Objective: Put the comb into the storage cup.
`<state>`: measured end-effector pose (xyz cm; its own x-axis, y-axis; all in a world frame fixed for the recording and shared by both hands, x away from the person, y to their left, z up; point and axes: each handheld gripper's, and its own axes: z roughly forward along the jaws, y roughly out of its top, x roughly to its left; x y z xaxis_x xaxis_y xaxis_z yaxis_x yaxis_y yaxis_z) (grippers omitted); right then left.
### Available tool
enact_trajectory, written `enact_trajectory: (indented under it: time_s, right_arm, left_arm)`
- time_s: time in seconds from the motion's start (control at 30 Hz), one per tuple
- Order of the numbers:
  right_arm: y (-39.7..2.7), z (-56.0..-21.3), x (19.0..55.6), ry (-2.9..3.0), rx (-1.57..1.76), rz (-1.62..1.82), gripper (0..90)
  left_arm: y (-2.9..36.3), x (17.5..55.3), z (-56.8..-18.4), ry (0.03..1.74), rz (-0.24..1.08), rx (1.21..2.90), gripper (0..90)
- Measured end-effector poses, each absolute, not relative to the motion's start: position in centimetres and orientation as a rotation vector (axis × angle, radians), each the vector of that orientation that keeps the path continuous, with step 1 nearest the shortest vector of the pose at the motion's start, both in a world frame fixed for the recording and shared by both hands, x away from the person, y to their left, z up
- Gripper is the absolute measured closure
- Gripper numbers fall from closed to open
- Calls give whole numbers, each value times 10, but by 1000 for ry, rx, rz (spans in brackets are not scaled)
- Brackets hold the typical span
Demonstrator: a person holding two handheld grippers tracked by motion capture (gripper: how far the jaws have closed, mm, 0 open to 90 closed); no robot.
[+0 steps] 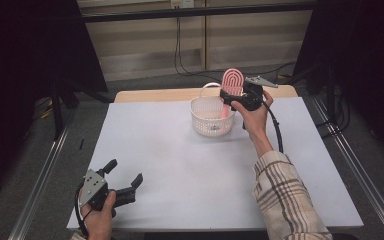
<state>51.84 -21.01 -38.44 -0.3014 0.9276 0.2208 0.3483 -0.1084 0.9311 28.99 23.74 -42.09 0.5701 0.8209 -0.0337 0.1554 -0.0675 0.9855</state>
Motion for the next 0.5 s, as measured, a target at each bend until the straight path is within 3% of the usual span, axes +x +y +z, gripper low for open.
enact_trajectory:
  time_s: [0.5]
  right_arm:
    - [-216, -372, 504, 1605, 1354, 1427, 7]
  left_arm:
    - [235, 291, -421, 855, 679, 1581, 25]
